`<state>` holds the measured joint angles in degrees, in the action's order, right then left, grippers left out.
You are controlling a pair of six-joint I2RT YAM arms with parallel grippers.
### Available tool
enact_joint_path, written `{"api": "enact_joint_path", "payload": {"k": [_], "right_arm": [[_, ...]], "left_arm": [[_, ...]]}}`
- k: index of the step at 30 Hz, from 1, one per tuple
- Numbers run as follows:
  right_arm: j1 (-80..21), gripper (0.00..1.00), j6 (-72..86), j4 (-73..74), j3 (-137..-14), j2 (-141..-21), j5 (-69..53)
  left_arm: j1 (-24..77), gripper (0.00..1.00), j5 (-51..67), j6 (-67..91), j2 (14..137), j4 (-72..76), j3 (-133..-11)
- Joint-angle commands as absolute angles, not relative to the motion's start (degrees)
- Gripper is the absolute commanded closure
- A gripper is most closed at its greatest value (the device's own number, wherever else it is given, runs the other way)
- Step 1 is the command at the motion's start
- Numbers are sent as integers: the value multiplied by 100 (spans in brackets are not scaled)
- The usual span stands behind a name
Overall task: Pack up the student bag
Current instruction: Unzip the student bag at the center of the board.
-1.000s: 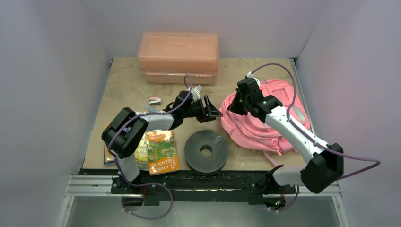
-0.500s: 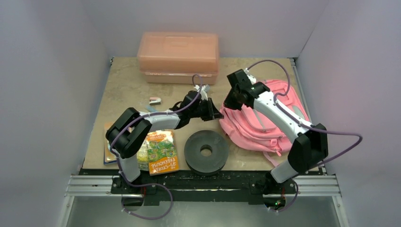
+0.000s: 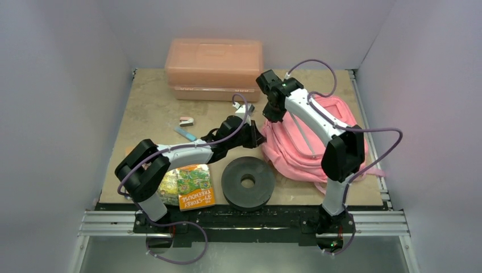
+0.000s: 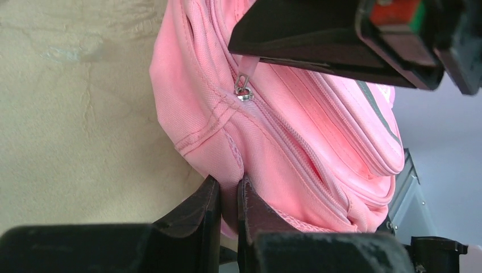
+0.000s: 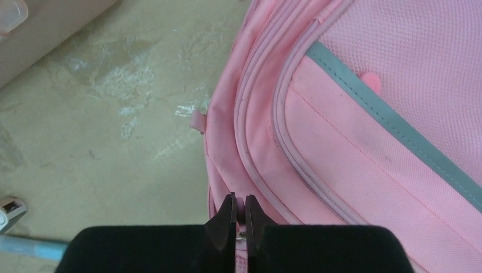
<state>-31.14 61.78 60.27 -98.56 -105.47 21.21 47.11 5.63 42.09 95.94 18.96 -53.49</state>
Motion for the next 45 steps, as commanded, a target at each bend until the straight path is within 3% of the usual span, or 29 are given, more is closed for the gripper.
{"api": "enact_joint_path", "payload": {"k": [1,5,9,15,25,32,39,45], "right_arm": [[-3014,100,6103,5646,-11310,-11042,3084],[-3037,100,5375,4979,-11018,-10802,2453],[-3088,100,5467,4082,-9711,-9885,1166],[-3206,100,6501,3786,-8952,-9271,1469],[-3015,100,6609,4960,-11441,-10975,2212],[-2719,100,6555,4155,-10927,-10900,2589],[-2502,100,6030,4464,-12113,-11600,3111],[-2723,100,4546,3280,-11071,-11034,2065]], "left_arm": [[5010,100,1055,3755,9266,2463,-5252],[5011,100,1287,3598,9380,2377,-5363],[5010,100,1210,3337,9393,2219,-5415],[5077,100,947,2883,9387,2323,-5357],[5265,100,670,2400,9204,3012,-4887],[5348,100,747,2045,9112,3550,-4521],[5493,100,713,1878,9137,3593,-4523],[5493,100,666,1729,8982,3391,-4544]]}}
